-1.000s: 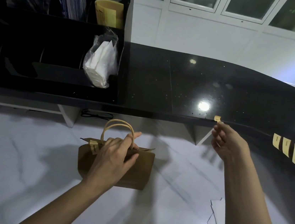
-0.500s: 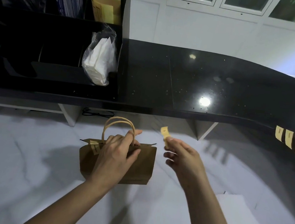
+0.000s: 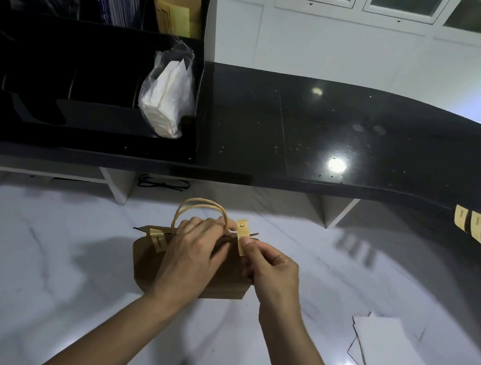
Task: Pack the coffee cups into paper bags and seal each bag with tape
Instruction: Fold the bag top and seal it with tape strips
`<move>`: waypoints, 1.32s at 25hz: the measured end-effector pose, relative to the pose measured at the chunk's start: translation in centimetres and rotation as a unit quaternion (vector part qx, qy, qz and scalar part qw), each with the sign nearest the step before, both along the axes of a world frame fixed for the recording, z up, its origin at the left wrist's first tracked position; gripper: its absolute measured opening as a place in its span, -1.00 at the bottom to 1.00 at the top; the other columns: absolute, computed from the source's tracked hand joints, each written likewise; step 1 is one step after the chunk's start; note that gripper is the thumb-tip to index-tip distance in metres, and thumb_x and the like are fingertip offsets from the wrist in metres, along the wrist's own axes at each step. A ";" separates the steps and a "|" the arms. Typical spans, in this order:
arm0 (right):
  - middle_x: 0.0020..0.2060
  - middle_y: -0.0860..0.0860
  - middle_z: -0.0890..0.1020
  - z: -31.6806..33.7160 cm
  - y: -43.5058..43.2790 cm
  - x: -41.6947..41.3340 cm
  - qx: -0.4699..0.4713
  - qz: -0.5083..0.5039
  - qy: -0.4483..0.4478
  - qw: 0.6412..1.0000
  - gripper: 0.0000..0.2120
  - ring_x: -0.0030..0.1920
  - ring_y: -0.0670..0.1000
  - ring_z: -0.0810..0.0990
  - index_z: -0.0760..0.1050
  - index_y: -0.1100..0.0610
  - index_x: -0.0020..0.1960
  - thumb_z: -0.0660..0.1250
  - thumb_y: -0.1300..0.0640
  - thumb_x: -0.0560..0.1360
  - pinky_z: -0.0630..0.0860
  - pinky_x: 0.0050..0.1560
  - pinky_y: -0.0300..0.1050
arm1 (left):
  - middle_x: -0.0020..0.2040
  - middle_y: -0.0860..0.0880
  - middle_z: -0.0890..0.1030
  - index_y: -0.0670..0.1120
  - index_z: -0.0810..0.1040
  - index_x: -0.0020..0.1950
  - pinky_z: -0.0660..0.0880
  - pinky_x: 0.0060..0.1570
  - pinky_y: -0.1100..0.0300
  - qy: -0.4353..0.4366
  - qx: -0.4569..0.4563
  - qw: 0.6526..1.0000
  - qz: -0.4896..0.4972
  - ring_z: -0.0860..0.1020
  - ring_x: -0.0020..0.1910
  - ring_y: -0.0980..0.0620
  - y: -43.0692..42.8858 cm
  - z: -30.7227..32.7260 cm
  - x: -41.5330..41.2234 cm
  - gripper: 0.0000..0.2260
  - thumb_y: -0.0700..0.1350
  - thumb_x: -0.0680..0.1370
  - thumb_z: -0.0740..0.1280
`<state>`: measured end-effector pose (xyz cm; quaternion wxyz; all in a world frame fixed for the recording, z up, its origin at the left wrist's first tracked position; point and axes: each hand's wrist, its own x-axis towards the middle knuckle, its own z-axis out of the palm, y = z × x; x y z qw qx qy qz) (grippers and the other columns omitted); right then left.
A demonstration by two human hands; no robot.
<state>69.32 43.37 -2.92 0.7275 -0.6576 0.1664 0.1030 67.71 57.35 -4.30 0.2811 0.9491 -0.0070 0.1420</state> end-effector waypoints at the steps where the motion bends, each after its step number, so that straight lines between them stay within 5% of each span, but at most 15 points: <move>1: -0.47 0.02 0.56 -0.3 0.1 0.0 -0.003 -0.005 0.000 1.000 -0.83 -0.47 -0.06 0.43 0.70 0.19 -0.26 0.49 0.23 0.51 0.41 -0.42 -0.26 | 0.10 0.04 0.61 0.04 0.57 0.23 0.53 0.11 0.03 -0.001 0.012 1.000 -0.007 0.52 0.12 0.00 0.1 0.0 0.1 -0.74 -0.10 0.55 0.43; 7: -0.46 0.01 0.58 -1.2 0.3 -0.3 -0.020 -0.009 0.001 1.000 -0.79 -0.45 -0.07 0.44 0.69 0.20 -0.28 0.50 0.16 0.51 0.38 -0.39 -0.24 | 0.17 0.11 0.56 0.15 0.59 0.28 0.37 0.29 0.10 0.043 0.018 0.999 -0.023 0.41 0.21 0.09 0.4 0.5 0.5 -0.75 -0.03 0.61 0.32; 12: -0.45 -0.01 0.62 -1.5 0.4 -0.1 -0.047 -0.003 -0.008 0.999 -0.78 -0.41 -0.07 0.49 0.70 0.16 -0.30 0.50 0.14 0.50 0.43 -0.29 -0.14 | 0.07 0.18 0.49 0.20 0.58 0.23 0.40 0.20 0.12 0.081 0.031 0.995 -0.054 0.42 0.09 0.14 0.7 0.7 1.4 -0.77 -0.01 0.61 0.26; 16: -0.37 -0.10 0.70 -1.6 -0.1 0.1 -0.135 0.026 -0.047 0.989 -0.82 -0.29 -0.14 0.64 0.72 0.03 -0.27 0.51 0.02 0.49 0.54 -0.19 -0.17 | 0.07 0.14 0.47 0.19 0.59 0.22 0.40 0.15 0.12 0.104 0.038 0.992 -0.055 0.37 0.06 0.12 0.3 1.3 1.7 -0.77 -0.01 0.61 0.25; 21: -0.44 -0.05 0.58 -2.7 -0.8 -0.2 -0.272 0.008 -0.053 0.961 -0.67 -0.40 -0.08 0.50 0.54 0.04 -0.28 0.56 -0.18 0.37 0.41 -0.35 -0.13 | 0.08 0.16 0.44 0.16 0.59 0.24 0.40 0.16 0.16 0.119 0.044 0.991 -0.051 0.32 0.05 0.15 0.3 1.5 1.8 -0.77 0.00 0.62 0.25; 26: -0.13 -0.03 0.59 -4.1 -1.4 0.4 -0.208 0.032 -0.080 0.974 -0.83 -0.17 -0.03 0.59 0.61 -0.10 -0.15 0.59 -0.06 0.38 0.50 -0.21 -0.20 | 0.12 0.18 0.48 0.14 0.58 0.26 0.39 0.19 0.12 0.127 0.052 0.988 -0.067 0.35 0.11 0.14 0.4 1.8 1.9 -0.73 0.13 0.62 0.23; 33: -0.15 0.01 0.70 -4.4 -1.9 0.9 -0.135 0.054 -0.097 0.985 -0.90 -0.18 0.01 0.64 0.73 -0.03 -0.21 0.58 0.16 0.41 0.58 -0.15 -0.16 | -0.01 0.15 0.63 0.15 0.60 0.11 0.49 0.08 0.07 0.085 0.007 0.993 -0.078 0.51 0.02 0.12 0.2 1.7 1.7 -0.83 0.09 0.62 0.24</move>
